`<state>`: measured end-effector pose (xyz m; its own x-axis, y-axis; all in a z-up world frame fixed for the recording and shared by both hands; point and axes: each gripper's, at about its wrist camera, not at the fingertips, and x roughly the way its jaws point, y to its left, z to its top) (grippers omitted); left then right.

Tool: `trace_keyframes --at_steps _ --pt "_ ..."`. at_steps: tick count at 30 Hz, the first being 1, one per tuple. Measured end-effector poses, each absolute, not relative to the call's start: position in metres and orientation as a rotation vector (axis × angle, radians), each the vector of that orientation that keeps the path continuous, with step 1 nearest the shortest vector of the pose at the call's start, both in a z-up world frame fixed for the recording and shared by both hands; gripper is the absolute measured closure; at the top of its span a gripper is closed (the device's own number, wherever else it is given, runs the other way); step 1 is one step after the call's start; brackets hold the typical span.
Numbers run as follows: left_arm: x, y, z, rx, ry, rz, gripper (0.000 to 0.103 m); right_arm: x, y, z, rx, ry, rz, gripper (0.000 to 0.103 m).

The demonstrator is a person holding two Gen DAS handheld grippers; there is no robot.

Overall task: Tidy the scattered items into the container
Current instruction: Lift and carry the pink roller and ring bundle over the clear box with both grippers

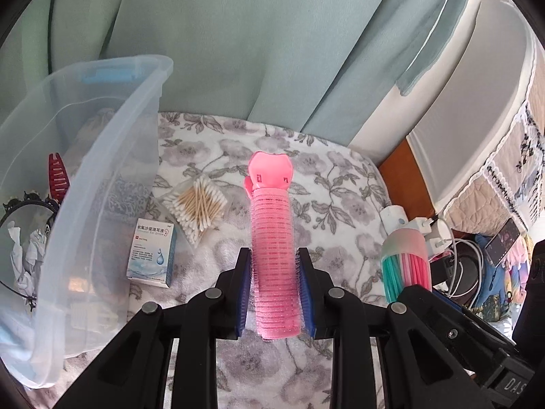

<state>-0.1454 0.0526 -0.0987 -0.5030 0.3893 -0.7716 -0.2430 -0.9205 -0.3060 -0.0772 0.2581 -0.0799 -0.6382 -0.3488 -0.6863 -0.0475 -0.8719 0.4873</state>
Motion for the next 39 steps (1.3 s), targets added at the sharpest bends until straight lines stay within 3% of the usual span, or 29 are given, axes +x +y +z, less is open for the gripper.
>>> trace_keyframes --at_steps 20,29,39 --pt "-0.128 -0.025 0.014 -0.986 -0.319 2.557 0.076 -0.065 0.206 0.036 0.849 -0.626 -2.705 0.032" --pt "-0.122 -0.070 0.032 -0.926 -0.363 2.646 0.076 -0.067 0.163 0.068 0.733 -0.529 -2.650 0.032" --pt "-0.120 -0.112 0.031 -0.923 -0.431 2.724 0.076 -0.080 0.121 0.067 0.760 -0.448 -2.568 0.032"
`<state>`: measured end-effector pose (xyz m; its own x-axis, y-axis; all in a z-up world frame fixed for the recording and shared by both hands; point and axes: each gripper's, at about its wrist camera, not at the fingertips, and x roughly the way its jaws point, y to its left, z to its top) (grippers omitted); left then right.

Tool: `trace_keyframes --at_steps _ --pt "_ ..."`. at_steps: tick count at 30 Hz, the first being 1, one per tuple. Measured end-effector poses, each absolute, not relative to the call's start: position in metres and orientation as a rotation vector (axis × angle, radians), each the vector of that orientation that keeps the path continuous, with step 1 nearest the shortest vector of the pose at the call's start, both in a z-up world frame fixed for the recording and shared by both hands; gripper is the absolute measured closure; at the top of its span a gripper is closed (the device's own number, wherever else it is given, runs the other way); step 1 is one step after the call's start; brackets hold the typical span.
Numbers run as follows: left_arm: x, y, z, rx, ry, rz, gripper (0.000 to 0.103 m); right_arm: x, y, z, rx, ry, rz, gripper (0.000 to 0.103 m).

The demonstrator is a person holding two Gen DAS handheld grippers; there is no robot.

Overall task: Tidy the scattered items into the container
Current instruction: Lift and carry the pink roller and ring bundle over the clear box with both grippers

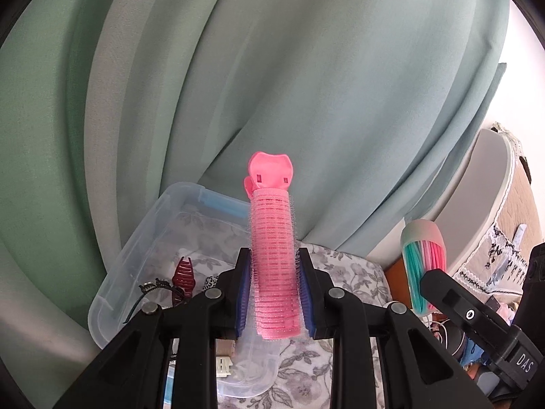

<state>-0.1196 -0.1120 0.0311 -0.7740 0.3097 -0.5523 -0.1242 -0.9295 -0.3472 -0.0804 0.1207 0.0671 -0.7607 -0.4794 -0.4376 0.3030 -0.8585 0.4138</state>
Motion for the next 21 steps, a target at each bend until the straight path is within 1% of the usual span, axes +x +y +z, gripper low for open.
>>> trace_keyframes --at_steps 12,21 --pt "-0.123 -0.150 0.014 -0.990 -0.492 2.772 0.076 -0.098 0.085 0.051 0.837 -0.380 -2.483 0.032" --pt "-0.133 -0.159 -0.014 -1.104 -0.502 2.758 0.076 -0.106 0.057 0.028 0.936 -0.334 -2.411 0.032"
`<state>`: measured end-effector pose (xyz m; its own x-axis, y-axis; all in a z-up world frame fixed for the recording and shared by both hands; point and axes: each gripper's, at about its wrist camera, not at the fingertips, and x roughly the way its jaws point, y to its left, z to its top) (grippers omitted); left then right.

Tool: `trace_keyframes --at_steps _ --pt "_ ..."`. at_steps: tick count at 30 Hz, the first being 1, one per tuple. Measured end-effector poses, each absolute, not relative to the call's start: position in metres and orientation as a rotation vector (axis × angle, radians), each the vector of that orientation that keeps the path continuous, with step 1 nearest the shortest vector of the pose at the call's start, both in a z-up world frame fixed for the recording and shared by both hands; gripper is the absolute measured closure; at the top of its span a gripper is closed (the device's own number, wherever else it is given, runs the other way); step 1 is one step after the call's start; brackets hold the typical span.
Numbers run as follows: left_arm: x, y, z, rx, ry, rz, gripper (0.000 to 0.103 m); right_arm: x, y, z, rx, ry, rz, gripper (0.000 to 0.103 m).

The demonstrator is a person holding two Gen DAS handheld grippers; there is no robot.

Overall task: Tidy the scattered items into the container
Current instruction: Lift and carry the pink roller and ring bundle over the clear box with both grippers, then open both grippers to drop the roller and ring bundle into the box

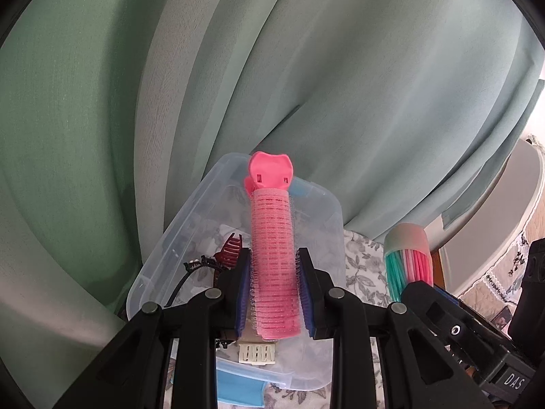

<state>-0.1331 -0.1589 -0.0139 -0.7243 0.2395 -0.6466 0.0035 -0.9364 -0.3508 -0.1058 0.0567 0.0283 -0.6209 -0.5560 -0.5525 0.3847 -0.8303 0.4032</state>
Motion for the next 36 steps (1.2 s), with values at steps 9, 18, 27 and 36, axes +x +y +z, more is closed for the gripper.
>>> trace_keyframes --at_steps 9,18,27,36 --pt "-0.149 -0.172 -0.050 -1.272 -0.521 2.739 0.076 -0.118 0.029 -0.004 1.067 -0.269 -2.331 0.032" --pt "-0.164 -0.164 -0.055 -1.321 -0.535 2.743 0.075 -0.125 0.020 -0.027 1.140 -0.251 -2.303 0.032" --pt "-0.157 -0.175 -0.061 -1.331 -0.532 2.732 0.072 -0.124 0.019 -0.023 1.121 -0.247 -2.312 0.032" --pt "-0.153 -0.175 -0.058 -1.333 -0.536 2.728 0.040 -0.122 0.025 -0.024 1.136 -0.251 -2.325 0.031"
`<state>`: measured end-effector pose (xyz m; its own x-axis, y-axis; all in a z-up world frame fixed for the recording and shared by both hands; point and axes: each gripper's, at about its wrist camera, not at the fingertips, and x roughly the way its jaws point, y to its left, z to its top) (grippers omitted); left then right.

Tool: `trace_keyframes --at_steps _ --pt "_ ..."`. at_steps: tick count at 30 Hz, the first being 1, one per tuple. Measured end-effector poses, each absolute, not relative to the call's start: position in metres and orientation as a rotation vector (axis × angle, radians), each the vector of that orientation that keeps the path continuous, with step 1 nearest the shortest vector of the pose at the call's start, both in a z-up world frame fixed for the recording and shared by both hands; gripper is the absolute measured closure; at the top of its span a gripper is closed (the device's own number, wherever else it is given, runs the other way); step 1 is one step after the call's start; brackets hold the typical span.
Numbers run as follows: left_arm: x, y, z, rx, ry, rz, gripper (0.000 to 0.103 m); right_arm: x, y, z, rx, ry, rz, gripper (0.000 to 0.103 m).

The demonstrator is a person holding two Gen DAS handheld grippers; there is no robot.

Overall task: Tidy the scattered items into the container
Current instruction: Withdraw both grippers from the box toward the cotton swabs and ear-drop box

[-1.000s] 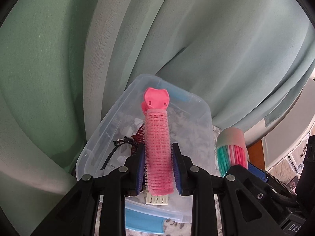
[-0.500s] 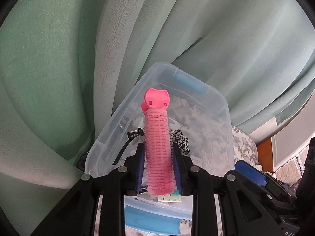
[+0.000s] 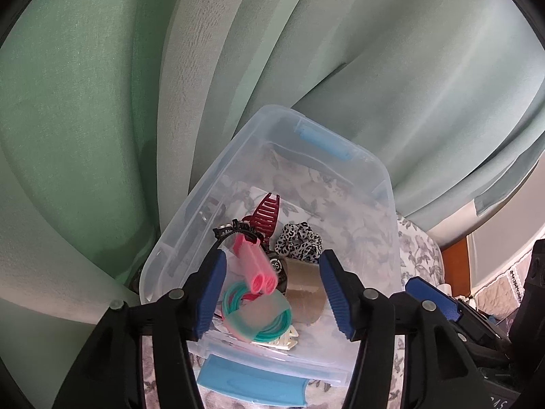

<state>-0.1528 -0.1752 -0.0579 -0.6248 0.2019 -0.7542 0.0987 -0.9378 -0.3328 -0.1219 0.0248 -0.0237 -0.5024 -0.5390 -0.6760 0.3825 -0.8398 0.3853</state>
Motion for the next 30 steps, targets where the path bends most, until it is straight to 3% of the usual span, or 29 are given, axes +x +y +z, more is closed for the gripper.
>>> trace_keyframes --at_steps 5,17,30 --pt "-0.152 -0.176 -0.057 -1.339 -0.550 2.749 0.023 -0.121 0.031 -0.024 1.139 -0.259 -2.339 0.028" --pt "-0.148 -0.175 -0.050 -1.311 -0.564 2.761 0.013 -0.116 0.039 -0.025 1.103 -0.267 -2.360 0.000" --pt "-0.137 -0.163 -0.037 -1.269 -0.507 2.811 0.000 -0.106 0.064 -0.020 1.056 -0.336 -2.406 0.000"
